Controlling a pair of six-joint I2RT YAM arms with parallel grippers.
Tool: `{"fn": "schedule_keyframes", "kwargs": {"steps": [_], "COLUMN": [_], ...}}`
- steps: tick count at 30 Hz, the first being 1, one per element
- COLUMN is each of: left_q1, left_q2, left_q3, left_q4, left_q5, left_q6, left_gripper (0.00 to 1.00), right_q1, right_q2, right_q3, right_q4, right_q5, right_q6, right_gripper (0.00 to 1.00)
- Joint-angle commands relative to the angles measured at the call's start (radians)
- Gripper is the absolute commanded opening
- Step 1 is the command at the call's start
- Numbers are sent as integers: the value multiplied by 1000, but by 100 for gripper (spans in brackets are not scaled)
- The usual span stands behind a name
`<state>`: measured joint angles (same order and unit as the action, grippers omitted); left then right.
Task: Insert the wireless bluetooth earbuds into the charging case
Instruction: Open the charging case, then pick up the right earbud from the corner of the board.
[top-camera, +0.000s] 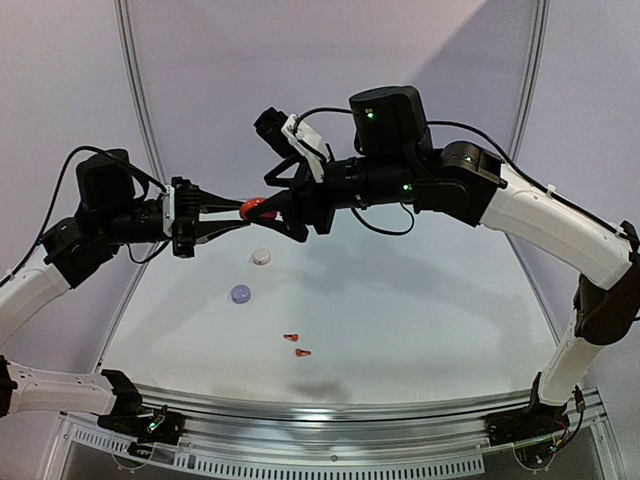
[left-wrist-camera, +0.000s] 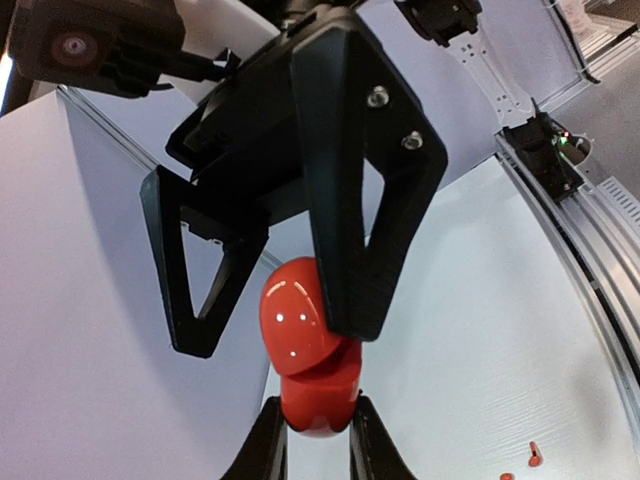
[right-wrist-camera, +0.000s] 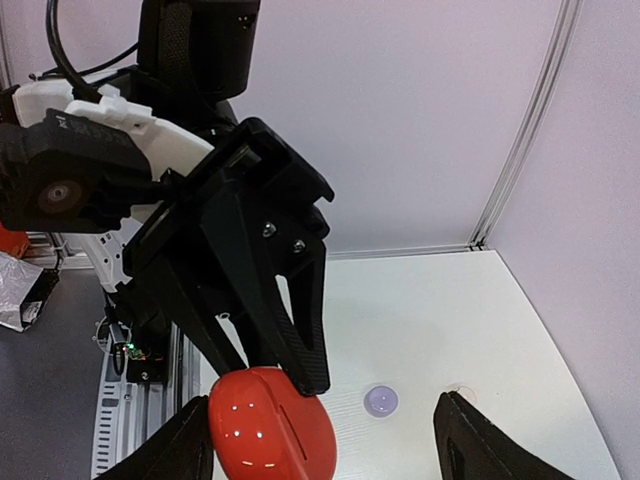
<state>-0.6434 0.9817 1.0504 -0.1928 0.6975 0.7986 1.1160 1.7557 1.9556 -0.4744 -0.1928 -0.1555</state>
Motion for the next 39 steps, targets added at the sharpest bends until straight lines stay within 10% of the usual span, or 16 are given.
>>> {"fn": "schedule_keyframes", "kwargs": {"steps": [1, 11, 28, 39], "left_q1": [-12, -12, 28, 75], "left_q2": [-7, -12, -21, -121], "left_q3": [15, 10, -95, -223], "left_q4": [-61, -46, 101, 231], "left_q5": [98, 96, 48, -226], "left_q6": [9, -42, -601, -834], "left_gripper": [0, 0, 0, 0], "right_q1": [-51, -57, -57, -168], "right_q2": [5, 19, -7, -26], "right_q3": [41, 40, 69, 35], "right_q4": [36, 14, 142, -26], "right_q5": [126, 130, -152, 298], "right_q6": [42, 50, 138, 515], "right_gripper": [75, 75, 82, 67]}}
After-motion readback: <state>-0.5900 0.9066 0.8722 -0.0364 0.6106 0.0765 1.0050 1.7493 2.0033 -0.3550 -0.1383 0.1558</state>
